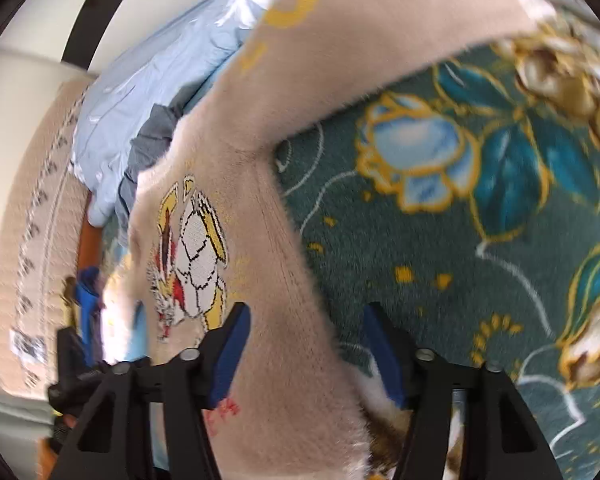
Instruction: Fold clothes
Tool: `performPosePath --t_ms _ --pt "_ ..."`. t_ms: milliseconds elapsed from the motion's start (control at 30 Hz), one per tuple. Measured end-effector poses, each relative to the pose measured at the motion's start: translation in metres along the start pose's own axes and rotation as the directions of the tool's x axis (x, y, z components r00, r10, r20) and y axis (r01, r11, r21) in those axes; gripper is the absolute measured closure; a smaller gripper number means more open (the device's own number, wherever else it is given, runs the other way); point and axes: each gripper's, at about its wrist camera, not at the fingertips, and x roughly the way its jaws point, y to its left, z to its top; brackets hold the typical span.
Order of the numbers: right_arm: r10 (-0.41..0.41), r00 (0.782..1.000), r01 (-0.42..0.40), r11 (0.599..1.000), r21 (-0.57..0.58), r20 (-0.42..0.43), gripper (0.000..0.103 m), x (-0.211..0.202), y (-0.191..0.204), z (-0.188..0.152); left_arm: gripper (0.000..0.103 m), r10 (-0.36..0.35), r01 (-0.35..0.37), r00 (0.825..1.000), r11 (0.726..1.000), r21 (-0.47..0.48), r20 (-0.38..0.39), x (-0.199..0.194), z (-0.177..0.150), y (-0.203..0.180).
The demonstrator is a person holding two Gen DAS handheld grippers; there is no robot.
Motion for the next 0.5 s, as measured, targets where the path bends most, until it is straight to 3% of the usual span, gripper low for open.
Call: performPosePath --t_ms 200,333,400,500 --pt "0.093 0.994 -0.089 0.994 0.070 -0.051 0.060 0.005 -0.010 -0.012 0.052 -0.040 0.037 0.998 0.998 -0.046 -0.047 0.012 -0.004 0.003" --pt "0.104 0.994 -0.100 0.991 0.090 -0.045 0.062 0.003 -0.010 -0.014 0.052 -0.045 0.042 0.998 0.998 -0.054 -0.049 0.015 -0.006 0.003" --pt "0.092 0.995 -0.088 0.992 0.087 -0.047 0.071 0.003 -0.006 -0.015 0.052 -0.031 0.029 0.998 0.999 -0.038 -0.045 0.015 -0.008 -0.001" --pt "0.074 0.996 -0.070 0.994 0.083 -0.051 0.077 0.003 0.000 -0.015 0.070 -0.029 0.028 0.998 0.999 -0.018 -0.048 0.016 -0.012 -0.006"
